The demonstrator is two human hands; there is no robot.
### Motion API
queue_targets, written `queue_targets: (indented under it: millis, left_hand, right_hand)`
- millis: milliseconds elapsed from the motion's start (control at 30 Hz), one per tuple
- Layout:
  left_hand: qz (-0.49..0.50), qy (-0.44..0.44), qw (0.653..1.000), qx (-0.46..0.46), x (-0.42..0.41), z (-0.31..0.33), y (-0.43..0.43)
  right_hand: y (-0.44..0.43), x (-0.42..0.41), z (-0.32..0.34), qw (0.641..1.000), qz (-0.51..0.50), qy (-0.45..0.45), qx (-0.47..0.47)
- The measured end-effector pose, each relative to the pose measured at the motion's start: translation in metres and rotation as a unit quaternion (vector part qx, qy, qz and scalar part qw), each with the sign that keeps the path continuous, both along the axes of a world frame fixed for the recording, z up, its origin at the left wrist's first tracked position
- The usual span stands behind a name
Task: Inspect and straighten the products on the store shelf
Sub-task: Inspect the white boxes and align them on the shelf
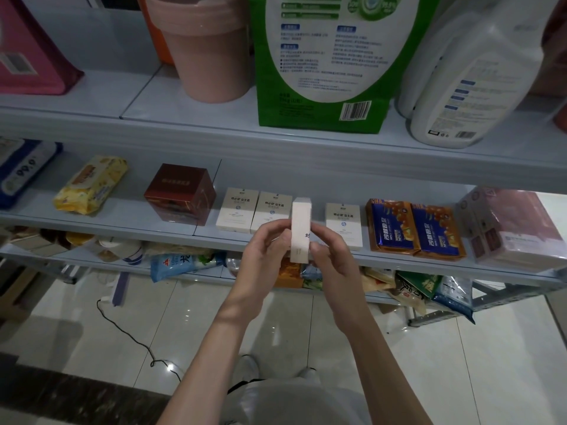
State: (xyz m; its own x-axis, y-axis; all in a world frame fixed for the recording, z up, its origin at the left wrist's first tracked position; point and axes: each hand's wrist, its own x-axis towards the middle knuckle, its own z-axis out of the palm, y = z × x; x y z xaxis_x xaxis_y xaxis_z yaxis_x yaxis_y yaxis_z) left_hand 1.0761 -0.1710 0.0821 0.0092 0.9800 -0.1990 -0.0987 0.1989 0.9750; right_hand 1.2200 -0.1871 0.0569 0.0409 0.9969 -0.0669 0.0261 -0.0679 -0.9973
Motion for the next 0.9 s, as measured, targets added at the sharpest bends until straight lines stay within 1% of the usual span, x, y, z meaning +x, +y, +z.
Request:
queue_targets:
  millis: [100, 267, 367, 500, 600, 700, 800, 900]
  left_hand:
    - [0.007, -0.011, 1.000, -0.013, 0.000, -0.002, 0.001]
    - [0.009, -0.016, 1.000, -0.009, -0.001, -0.001, 0.002]
    - [-0.003, -0.022, 1.000, -0.009, -0.001, 0.000, 0.003]
    - [-0.040, -0.025, 0.999, 0.002, 0.000, 0.004, 0.001]
    - [-0.036, -0.020, 0.999, 0.000, 0.000, 0.002, 0.001]
    - [-0.026, -0.018, 0.999, -0.004, -0.001, 0.000, -0.001]
    - [-0.044, -0.018, 0.999, -0.015, -0.001, -0.002, -0.001]
    - [-0.057, -0.001, 0.998, -0.011, 0.000, -0.006, -0.001]
  right_hand:
    - [0.001, 0.000, 0.002, 1.000, 0.012, -0.014, 0.012]
    - [0.001, -0.001, 0.002, 1.000, 0.015, -0.017, 0.012]
    - [0.001, -0.002, 0.005, 1.000, 0.017, 0.012, 0.021]
    - [0.000, -0.005, 0.003, 1.000, 0.002, -0.002, 0.014]
    - [0.000, -0.005, 0.003, 1.000, -0.004, -0.002, 0.013]
    - [-0.001, -0.004, 0.006, 0.999, -0.022, 0.041, 0.007]
    - [-0.001, -0.005, 0.006, 0.994, -0.061, 0.088, -0.018]
    - [-0.001, -0.004, 0.006, 0.994, -0.069, 0.078, -0.022]
